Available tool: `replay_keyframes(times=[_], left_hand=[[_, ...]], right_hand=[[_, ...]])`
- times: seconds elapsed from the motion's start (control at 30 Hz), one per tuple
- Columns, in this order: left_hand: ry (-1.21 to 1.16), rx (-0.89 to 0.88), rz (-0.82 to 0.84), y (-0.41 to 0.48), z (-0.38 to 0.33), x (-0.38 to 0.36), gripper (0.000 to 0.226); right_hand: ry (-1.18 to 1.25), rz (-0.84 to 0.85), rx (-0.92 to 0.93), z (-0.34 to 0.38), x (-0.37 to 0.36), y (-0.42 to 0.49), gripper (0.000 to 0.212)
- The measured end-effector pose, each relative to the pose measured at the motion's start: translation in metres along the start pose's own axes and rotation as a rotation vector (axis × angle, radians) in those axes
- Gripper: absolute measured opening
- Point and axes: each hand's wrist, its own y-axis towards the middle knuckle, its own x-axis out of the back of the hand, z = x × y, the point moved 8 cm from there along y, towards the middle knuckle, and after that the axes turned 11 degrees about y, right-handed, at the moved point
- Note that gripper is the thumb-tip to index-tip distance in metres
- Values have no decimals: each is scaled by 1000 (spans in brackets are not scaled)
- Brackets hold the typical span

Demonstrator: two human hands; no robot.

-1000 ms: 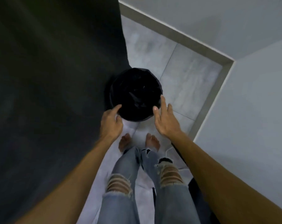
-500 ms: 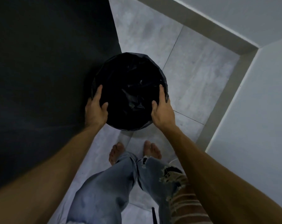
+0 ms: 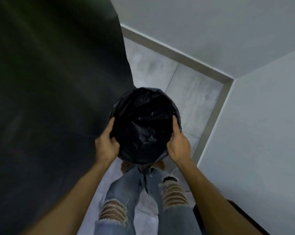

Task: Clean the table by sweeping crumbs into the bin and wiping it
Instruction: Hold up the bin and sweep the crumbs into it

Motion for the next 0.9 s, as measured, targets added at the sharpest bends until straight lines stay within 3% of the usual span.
replay_keyframes(times=[0.2, 0.33, 0.6, 0.9], left_hand=[[-25, 46, 19, -111, -46, 92, 86], [-17, 24, -11, -166, -71, 159, 87], [-42, 116, -52, -232, -68, 230, 83], [-137, 183, -78, -232, -31, 275, 80]], right_hand=[[13, -64, 31, 66, 94, -99, 82], [-13, -12, 57, 115, 135, -154, 79], [-52, 90, 97, 194, 158, -216, 80], [-114, 91, 171, 270, 147, -233, 87]])
